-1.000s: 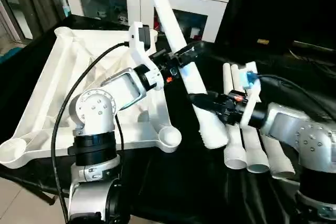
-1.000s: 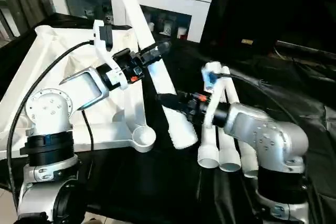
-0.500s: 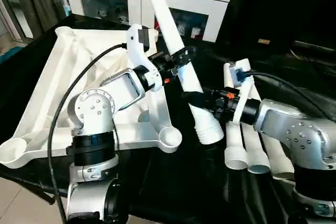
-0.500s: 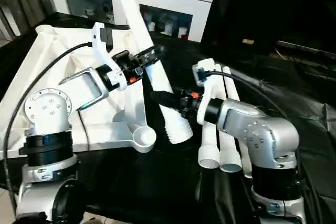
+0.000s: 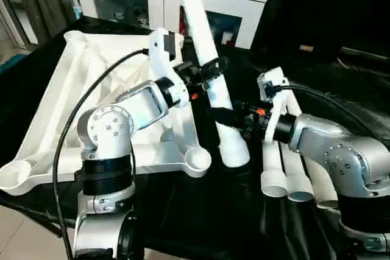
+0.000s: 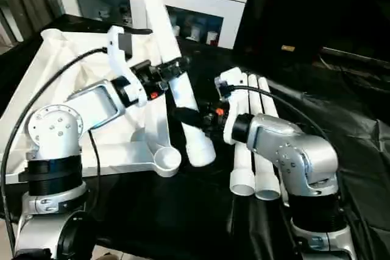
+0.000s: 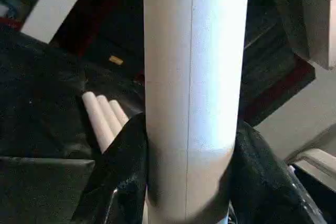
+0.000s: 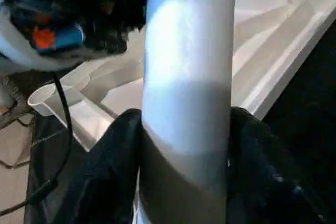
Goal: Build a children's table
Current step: Pick table leg
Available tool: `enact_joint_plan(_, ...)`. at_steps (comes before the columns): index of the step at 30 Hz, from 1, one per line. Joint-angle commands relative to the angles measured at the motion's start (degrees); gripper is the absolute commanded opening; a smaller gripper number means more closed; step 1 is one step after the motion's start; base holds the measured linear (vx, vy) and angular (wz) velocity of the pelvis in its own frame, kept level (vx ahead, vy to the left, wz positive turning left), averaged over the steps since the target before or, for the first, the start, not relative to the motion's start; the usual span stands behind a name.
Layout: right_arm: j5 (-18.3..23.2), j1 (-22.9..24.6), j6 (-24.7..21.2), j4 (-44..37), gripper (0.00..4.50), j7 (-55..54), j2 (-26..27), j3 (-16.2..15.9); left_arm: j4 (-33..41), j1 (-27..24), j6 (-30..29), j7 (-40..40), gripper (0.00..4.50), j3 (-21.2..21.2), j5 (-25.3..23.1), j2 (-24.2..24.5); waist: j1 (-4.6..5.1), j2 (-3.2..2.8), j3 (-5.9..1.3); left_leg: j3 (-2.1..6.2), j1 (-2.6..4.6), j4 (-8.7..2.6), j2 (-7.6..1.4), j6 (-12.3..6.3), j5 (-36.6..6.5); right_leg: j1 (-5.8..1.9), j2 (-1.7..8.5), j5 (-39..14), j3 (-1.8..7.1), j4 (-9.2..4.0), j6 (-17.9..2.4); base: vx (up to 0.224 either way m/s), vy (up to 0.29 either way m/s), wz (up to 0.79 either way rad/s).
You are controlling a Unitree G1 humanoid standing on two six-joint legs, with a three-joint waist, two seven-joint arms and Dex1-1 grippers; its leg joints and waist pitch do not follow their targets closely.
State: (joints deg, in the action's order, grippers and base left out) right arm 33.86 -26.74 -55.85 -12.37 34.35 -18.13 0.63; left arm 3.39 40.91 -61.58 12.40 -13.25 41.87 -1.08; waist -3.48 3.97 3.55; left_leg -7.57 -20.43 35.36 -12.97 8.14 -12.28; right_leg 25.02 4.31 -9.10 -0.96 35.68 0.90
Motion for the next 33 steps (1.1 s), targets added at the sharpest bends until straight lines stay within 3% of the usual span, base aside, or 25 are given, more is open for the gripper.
enact_joint_plan(1,0.16,-0.62,0.38,-0.92,2.85,1.01,-1.04,0.32,0.90,0.67,0.27,1.75,1.83,1.25,1.04,0.42,-0.15,-0.61,-4.13,-2.00,-0.72,-4.27,1.76,0.41,-4.89,-4.29,0.61,-9.99,0.51,-3.89,-8.85,0.000,0.000,0.00)
enact_joint_plan(6,3.62,0.18,-0.21,-2.53,3.22,4.76,-3.62,2.09,1.63,1.04,0.64,8.72,1.82,4.07,1.74,4.79,-0.34,-0.59,-4.15,-1.96,-0.65,-4.31,1.77,0.09,-4.83,-4.35,0.61,-10.03,0.49,-3.71,-8.72,0.000,0.000,0.00)
enact_joint_plan(8,4.11,0.66,-0.85,-2.59,3.40,6.52,-5.79,2.23,1.85,1.57,0.14,11.78,1.82,4.93,2.34,6.73,-0.32,-0.24,-4.12,-2.05,-0.66,-4.31,1.71,-0.11,-4.73,-4.31,0.60,-10.12,0.47,-3.75,-8.88,0.000,0.000,0.00)
enact_joint_plan(9,4.16,0.74,-0.97,-2.57,3.40,6.79,-6.16,2.21,1.89,1.66,0.05,12.27,1.82,5.04,2.48,7.01,-0.41,-0.40,-4.14,-2.05,-0.63,-4.29,1.70,-0.07,-4.27,-4.36,0.63,-9.76,0.54,-3.65,-9.04,0.000,0.000,0.00)
enact_joint_plan(10,4.72,1.13,-1.76,-2.70,3.58,8.44,-7.74,2.12,2.17,1.95,-0.32,14.50,1.82,5.66,2.98,8.40,-0.40,-0.01,-4.14,-2.10,-0.70,-4.22,1.84,-0.18,-4.28,-4.44,0.59,-10.20,0.46,-3.76,-8.94,0.000,0.000,0.00)
enact_joint_plan(14,5.93,1.92,-3.15,-3.32,3.63,13.50,-11.78,0.72,3.10,2.61,-0.52,19.90,1.82,7.42,4.04,11.54,-0.57,-0.15,-4.03,-2.13,-0.74,-4.25,1.67,-0.28,-4.27,-4.41,0.73,-11.05,0.58,-3.68,-9.18,0.000,0.000,0.00)
enact_joint_plan(15,6.18,1.96,-3.20,-3.33,3.63,14.23,-12.45,0.22,3.13,2.80,-0.33,20.81,1.82,7.79,4.27,12.00,-0.51,0.33,-4.09,-2.19,-0.75,-4.23,1.59,-0.38,-4.35,-4.43,0.79,-11.36,0.56,-3.71,-9.31,0.000,0.000,0.00)
enact_joint_plan(16,6.43,2.01,-3.13,-3.35,3.63,15.16,-13.27,-0.51,3.23,3.06,-0.05,21.93,1.82,8.25,4.58,12.48,-0.66,0.11,-4.08,-2.17,-0.72,-4.18,1.66,-0.43,-4.14,-4.39,0.83,-11.73,0.54,-3.67,-9.45,0.000,0.000,0.00)
enact_joint_plan(20,6.99,2.06,-2.73,-3.49,3.63,16.65,-13.67,-1.97,3.80,3.54,0.40,23.36,1.82,9.03,5.14,12.24,-0.62,0.30,-4.04,-2.22,-0.81,-4.10,1.63,-0.33,-4.10,-4.38,0.90,-12.72,0.56,-3.68,-9.55,0.000,0.000,0.00)
enact_joint_plan(21,7.26,1.96,-2.83,-3.48,3.63,16.98,-13.55,-2.49,4.00,3.61,0.71,24.05,1.82,9.56,5.16,12.15,-0.64,0.59,-4.05,-2.24,-0.88,-4.08,1.63,-0.39,-4.00,-4.42,0.94,-13.11,0.57,-3.74,-9.44,0.000,0.000,0.00)
enact_joint_plan(23,7.30,1.93,-2.96,-3.33,3.63,17.08,-13.16,-3.06,4.33,3.54,1.02,24.52,1.82,10.09,5.30,11.80,-0.66,0.44,-4.07,-2.25,-0.92,-4.07,1.59,-0.22,-3.59,-4.35,0.94,-12.82,0.58,-3.64,-9.56,0.000,0.000,0.00)
enact_joint_plan(24,7.17,1.96,-2.94,-3.17,3.63,17.28,-12.95,-3.60,4.56,3.46,1.47,24.94,1.82,10.49,5.36,11.52,-0.71,0.88,-4.09,-2.30,-0.93,-4.02,1.61,-0.41,-3.43,-4.39,0.91,-12.79,0.56,-3.73,-9.43,0.000,0.000,0.00)
enact_joint_plan(30,7.13,1.80,-2.63,-1.98,3.63,18.04,-12.52,-4.93,4.56,3.77,2.52,26.85,1.82,11.64,5.14,11.67,-0.97,0.79,-4.11,-2.23,-0.89,-4.09,1.56,-0.15,-3.25,-4.31,0.96,-13.42,0.55,-3.62,-8.68,0.000,0.000,0.00)
enact_joint_plan(33,7.15,1.79,-2.42,-1.64,3.36,18.09,-12.45,-5.23,4.41,3.88,2.75,27.06,1.82,11.70,5.25,11.72,-1.23,0.78,-4.15,-2.24,-0.82,-4.06,1.54,-0.07,-2.89,-4.31,0.96,-12.53,0.56,-3.52,-8.90,0.000,0.000,0.00)
